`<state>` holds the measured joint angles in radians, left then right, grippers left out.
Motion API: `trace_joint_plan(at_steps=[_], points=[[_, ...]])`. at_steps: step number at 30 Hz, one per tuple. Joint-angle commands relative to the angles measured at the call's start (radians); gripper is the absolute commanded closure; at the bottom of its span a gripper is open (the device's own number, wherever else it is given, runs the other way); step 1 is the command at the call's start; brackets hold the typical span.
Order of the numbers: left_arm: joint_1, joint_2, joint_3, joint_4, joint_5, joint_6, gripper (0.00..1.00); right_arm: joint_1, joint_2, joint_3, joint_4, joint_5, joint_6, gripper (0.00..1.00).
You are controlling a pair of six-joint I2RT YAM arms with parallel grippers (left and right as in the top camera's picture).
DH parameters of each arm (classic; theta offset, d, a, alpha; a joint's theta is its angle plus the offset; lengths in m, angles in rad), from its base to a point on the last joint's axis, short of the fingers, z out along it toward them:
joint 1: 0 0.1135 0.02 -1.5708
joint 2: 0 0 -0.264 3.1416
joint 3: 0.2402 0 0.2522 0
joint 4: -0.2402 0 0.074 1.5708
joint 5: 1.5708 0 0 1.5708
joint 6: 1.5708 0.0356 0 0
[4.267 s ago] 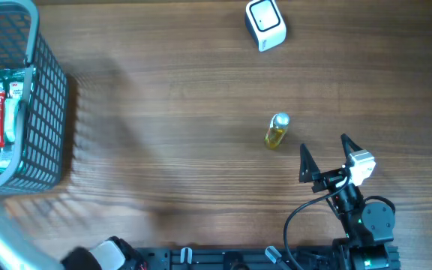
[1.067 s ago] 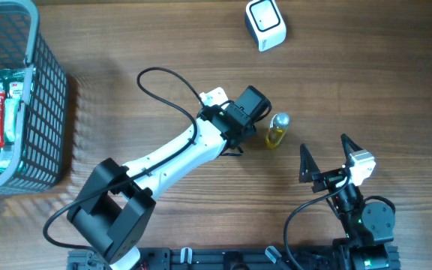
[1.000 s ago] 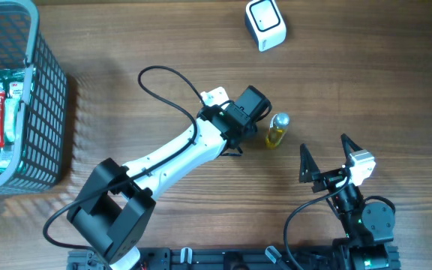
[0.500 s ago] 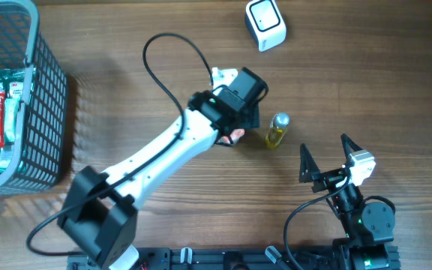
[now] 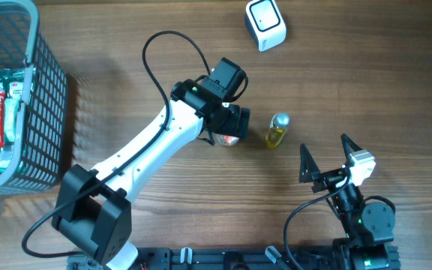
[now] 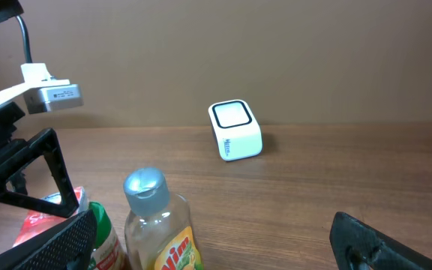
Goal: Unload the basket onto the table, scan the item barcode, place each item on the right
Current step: 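Carry the Kleenex pack with the left gripper and place it beside the bottle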
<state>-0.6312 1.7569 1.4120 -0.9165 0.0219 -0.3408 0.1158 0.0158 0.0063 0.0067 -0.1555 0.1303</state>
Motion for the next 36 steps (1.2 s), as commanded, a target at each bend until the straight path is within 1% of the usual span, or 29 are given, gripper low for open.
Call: trace_joint_plan(at_steps=[1, 9, 15, 17, 20, 22, 23, 24, 25, 27, 28, 29, 34, 36], points=[[-0.001, 0.013, 0.007, -0.003, 0.049, 0.023, 0.0, -0.004, -0.002, -0.001, 0.003, 0.006, 0.002, 0.0], [0.001, 0.008, 0.008, -0.008, 0.049, 0.02, 0.0, -0.004, -0.002, -0.001, 0.003, 0.006, 0.002, 0.0], [0.001, -0.06, 0.03, 0.002, 0.049, 0.019, 0.0, -0.004, -0.002, -0.001, 0.003, 0.006, 0.002, 0.0], [0.001, -0.097, 0.032, 0.001, 0.049, 0.019, 0.07, -0.004, -0.002, -0.001, 0.003, 0.006, 0.002, 0.0], [0.001, -0.132, 0.032, -0.032, 0.049, 0.015, 0.31, -0.004, -0.002, -0.001, 0.003, 0.006, 0.002, 0.0], [0.001, -0.132, 0.032, -0.064, 0.049, 0.015, 0.37, -0.004, -0.002, -0.001, 0.003, 0.006, 0.002, 0.0], [0.001, -0.129, 0.032, -0.082, 0.049, 0.015, 0.42, -0.004, -0.002, -0.001, 0.003, 0.006, 0.002, 0.01], [0.001, -0.125, 0.032, -0.101, 0.049, 0.015, 0.47, -0.004, -0.002, -0.001, 0.003, 0.006, 0.002, 0.0], [0.001, -0.124, 0.031, -0.129, 0.049, 0.016, 0.62, -0.004, -0.002, -0.001, 0.003, 0.006, 0.002, 0.0], [0.0, -0.124, 0.024, -0.149, 0.049, 0.016, 0.84, -0.004, -0.002, -0.001, 0.003, 0.006, 0.002, 0.0], [0.0, -0.124, 0.021, -0.156, 0.049, 0.016, 0.93, -0.004, -0.002, -0.001, 0.003, 0.006, 0.002, 0.0], [0.0, -0.124, 0.019, -0.162, 0.049, 0.016, 0.96, -0.004, -0.002, -0.001, 0.003, 0.006, 0.002, 0.0], [0.0, -0.121, 0.007, -0.203, 0.049, 0.015, 0.96, -0.004, -0.002, -0.001, 0.003, 0.006, 0.003, 0.0], [0.0, -0.121, -0.009, -0.201, 0.048, -0.017, 0.96, -0.004, -0.002, -0.001, 0.003, 0.006, 0.002, 0.0]])
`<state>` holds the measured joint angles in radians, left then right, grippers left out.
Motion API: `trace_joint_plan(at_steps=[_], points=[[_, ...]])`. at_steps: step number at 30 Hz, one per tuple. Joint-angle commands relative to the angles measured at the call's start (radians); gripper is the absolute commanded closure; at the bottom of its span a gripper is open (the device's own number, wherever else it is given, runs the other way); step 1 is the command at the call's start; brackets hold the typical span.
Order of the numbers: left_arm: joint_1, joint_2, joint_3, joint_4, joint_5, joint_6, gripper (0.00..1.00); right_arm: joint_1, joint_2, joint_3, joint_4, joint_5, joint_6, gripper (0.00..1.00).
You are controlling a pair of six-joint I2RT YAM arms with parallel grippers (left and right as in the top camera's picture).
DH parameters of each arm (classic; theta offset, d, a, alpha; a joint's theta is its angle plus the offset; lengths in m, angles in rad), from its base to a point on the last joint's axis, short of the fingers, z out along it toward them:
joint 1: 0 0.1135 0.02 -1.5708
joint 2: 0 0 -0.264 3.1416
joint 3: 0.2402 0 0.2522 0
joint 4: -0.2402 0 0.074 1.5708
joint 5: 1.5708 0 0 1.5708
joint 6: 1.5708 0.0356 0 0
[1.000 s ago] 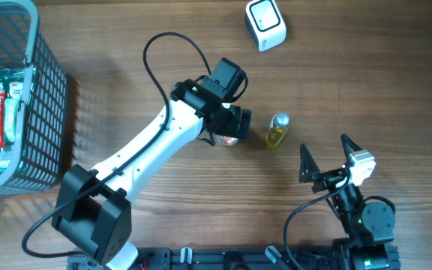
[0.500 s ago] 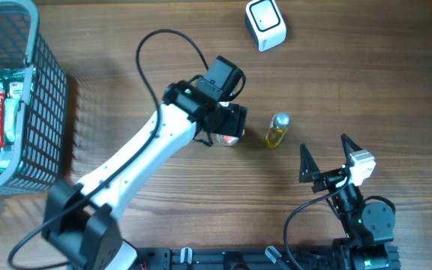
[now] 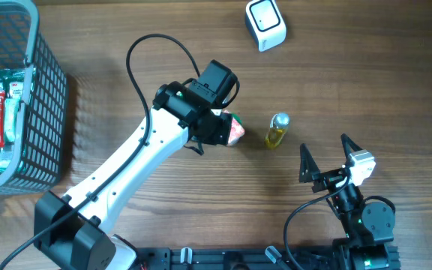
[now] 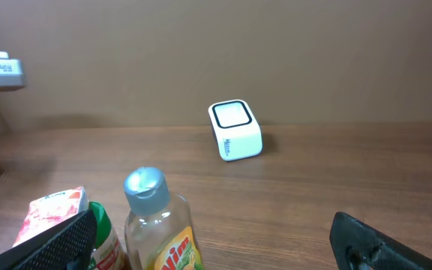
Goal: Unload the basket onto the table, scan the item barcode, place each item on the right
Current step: 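Carry the Kleenex pack with the left gripper and place it beside the bottle, then move the left gripper back into the basket and grasp the Nescafe sachets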
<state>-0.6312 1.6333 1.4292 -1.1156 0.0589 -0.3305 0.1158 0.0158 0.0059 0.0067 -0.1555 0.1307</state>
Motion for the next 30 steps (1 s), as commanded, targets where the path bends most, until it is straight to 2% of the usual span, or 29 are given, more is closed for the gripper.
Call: trace_joint_plan(at_steps=[1, 12, 23, 30], points=[[0.0, 0.003, -0.036, -0.002, 0.011, -0.046, 0.96, -0.004, -0.002, -0.001, 0.003, 0.006, 0.002, 0.0], [0.0, 0.003, -0.12, 0.027, 0.008, -0.101, 0.96, -0.004, -0.002, -0.001, 0.003, 0.006, 0.002, 0.0], [0.0, 0.003, -0.123, 0.026, 0.034, -0.093, 0.96, -0.004, -0.002, -0.001, 0.003, 0.006, 0.002, 0.0], [0.0, 0.003, -0.156, 0.027, 0.034, -0.155, 0.96, -0.004, -0.002, -0.001, 0.003, 0.006, 0.002, 0.0]])
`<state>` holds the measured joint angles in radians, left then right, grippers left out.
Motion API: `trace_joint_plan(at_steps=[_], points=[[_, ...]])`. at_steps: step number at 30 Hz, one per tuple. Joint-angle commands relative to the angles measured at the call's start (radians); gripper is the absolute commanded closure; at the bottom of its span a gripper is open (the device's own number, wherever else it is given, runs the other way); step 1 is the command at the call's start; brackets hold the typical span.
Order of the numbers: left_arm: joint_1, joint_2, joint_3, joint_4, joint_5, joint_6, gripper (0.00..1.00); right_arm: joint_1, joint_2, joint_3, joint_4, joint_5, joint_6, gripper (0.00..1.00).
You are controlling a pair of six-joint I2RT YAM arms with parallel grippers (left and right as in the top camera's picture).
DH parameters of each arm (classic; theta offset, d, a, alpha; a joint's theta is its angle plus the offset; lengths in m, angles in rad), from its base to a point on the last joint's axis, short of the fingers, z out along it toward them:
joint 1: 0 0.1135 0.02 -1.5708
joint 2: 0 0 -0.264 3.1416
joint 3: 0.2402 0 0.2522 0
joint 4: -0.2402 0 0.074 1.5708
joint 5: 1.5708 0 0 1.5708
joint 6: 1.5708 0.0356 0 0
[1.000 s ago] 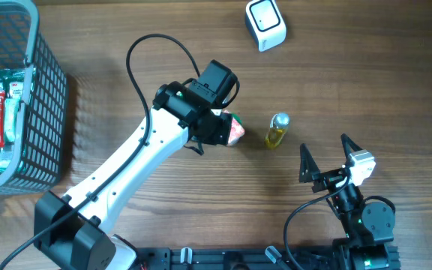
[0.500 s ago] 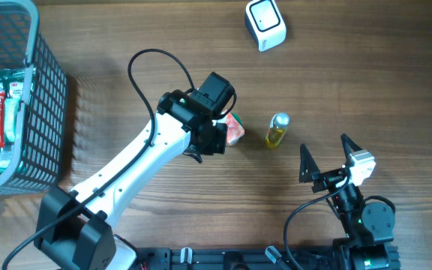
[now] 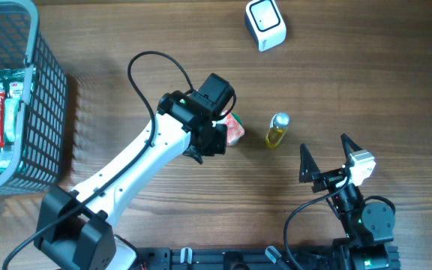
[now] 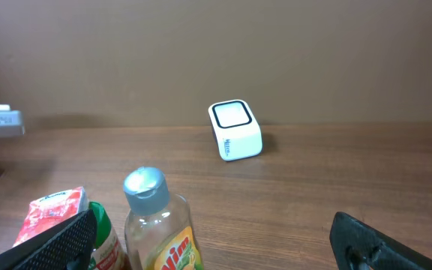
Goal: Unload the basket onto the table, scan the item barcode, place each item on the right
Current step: 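Move the left gripper back into the basket and grasp the Nescafe sachets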
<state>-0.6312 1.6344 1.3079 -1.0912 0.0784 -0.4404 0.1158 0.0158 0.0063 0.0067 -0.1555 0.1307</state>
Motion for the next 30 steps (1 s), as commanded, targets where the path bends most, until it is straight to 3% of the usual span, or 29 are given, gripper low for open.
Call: trace_joint_plan(at_steps=[1, 12, 19, 30], points=[[0.0, 0.002, -0.041, 0.002, 0.014, -0.047, 0.96, -0.004, -0.002, -0.001, 0.003, 0.006, 0.002, 0.0], [-0.003, 0.002, -0.068, 0.021, 0.014, -0.092, 0.96, -0.004, -0.002, -0.001, 0.003, 0.006, 0.002, 0.0], [-0.003, 0.005, -0.115, 0.175, 0.014, -0.092, 0.96, -0.004, -0.002, -0.001, 0.003, 0.006, 0.002, 0.0], [-0.003, 0.049, -0.116, 0.279, 0.014, -0.092, 0.96, -0.004, -0.002, -0.001, 0.003, 0.006, 0.002, 0.0]])
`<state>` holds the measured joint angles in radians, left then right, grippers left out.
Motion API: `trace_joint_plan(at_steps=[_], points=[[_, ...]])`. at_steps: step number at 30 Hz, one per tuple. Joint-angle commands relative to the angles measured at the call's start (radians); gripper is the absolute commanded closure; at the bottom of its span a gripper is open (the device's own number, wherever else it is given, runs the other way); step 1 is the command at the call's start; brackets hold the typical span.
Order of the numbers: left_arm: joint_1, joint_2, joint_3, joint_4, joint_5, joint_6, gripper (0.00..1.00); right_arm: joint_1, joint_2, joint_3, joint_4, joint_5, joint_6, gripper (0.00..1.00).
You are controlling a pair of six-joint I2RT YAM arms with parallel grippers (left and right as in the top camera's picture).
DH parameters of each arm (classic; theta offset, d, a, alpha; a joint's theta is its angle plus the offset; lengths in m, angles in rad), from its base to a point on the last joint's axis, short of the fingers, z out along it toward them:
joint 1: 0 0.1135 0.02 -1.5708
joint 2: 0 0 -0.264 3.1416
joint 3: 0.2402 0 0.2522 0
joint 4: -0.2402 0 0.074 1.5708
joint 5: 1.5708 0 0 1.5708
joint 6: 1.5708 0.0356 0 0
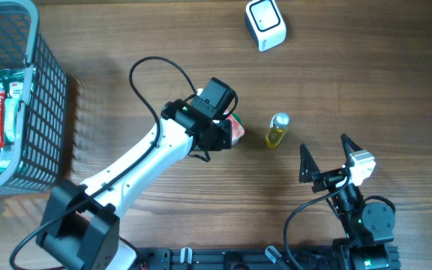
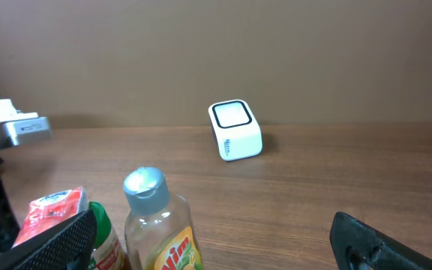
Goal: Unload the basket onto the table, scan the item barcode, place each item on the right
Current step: 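Move the left gripper back into the basket and grasp the Nescafe sachets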
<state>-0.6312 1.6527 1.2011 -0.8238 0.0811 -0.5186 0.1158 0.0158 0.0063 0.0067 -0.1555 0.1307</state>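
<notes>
A red and green packet [image 1: 235,129] [image 2: 51,212] stands on the wooden table just left of a small yellow dish-soap bottle [image 1: 277,130] [image 2: 160,225] with a grey cap. My left gripper [image 1: 222,135] is pressed up to the packet's left side; its body hides the fingers from above, and only one black finger shows at the edge of the right wrist view. The white barcode scanner [image 1: 265,24] [image 2: 235,130] sits at the far side of the table. My right gripper [image 1: 325,159] [image 2: 216,255] rests open near the front edge, facing the bottle.
A grey wire basket [image 1: 47,112] holding more packaged goods stands at the left edge. The left arm's black cable [image 1: 156,64] loops over the table behind the arm.
My left gripper has shifted a little right, closer to the packet; its finger and wrist camera now show further into the right wrist view. Packet, bottle and right arm are unmoved.
My left gripper's fingers first stood around the packet beside the bottle. Then the gripper was off to the left and the packet stood free on the table. It stayed left of the packet, and now it is back against the packet's left side.
</notes>
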Motion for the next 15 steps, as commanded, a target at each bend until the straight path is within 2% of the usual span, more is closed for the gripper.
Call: trace_joint_plan(at_steps=[1, 15], points=[[-0.003, 0.033, -0.01, 0.013, 0.012, -0.014, 0.96, -0.004, -0.002, -0.001, 0.003, 0.006, 0.002, 0.0], [0.001, 0.036, -0.01, 0.079, -0.021, -0.01, 0.96, -0.004, -0.002, -0.001, 0.003, 0.006, 0.002, 0.0]])
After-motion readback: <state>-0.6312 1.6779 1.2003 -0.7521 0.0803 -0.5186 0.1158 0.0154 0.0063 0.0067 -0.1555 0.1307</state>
